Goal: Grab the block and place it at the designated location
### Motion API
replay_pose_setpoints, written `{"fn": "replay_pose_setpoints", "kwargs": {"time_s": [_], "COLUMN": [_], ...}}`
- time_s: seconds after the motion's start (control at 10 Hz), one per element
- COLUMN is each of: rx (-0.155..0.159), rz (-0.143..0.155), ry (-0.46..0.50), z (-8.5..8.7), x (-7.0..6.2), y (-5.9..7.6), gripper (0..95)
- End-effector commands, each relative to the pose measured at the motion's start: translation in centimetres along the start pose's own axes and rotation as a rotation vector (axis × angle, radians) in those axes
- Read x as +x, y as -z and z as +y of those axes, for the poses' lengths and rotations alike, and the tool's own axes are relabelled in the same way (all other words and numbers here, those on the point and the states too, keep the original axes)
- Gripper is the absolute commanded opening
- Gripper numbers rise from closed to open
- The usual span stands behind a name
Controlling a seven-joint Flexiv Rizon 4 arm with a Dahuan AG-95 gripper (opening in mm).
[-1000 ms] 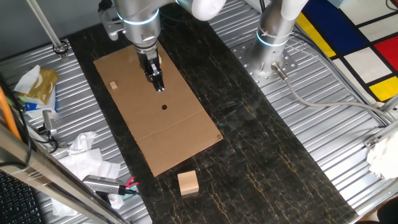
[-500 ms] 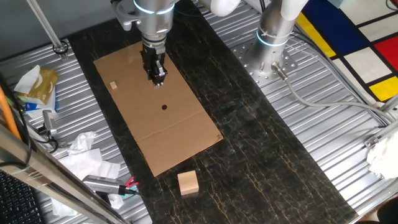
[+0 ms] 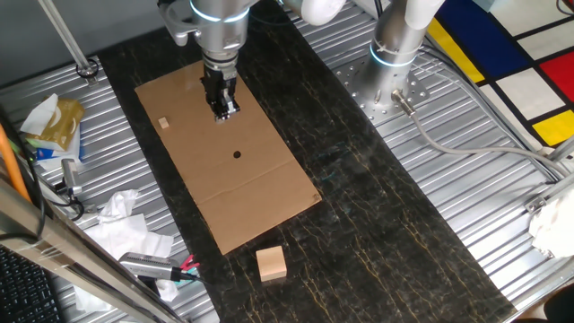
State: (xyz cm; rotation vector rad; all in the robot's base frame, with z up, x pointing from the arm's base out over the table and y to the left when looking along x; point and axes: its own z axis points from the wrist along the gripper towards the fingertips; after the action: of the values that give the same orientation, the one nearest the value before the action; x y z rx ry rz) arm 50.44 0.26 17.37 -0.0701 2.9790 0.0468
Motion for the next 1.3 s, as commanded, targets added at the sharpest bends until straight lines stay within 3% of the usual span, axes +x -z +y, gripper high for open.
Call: {"fn": "replay_pose_setpoints", "kwargs": {"time_s": [0.1,0.5,0.6,1.3], "rx": [0.001,0.002,0.003,0.008], "rz": [0.001,-0.001,-0.002,0.002], "ry": [-0.003,0.001,0.010,0.040], "z": [0.00,0.03,0.07,0.12], "x": [-0.03,-0.11,-0.19,-0.31], "y": [-0.04,-0.01,0.02,0.06], "gripper": [0.0,0.0,19.0,19.0]}}
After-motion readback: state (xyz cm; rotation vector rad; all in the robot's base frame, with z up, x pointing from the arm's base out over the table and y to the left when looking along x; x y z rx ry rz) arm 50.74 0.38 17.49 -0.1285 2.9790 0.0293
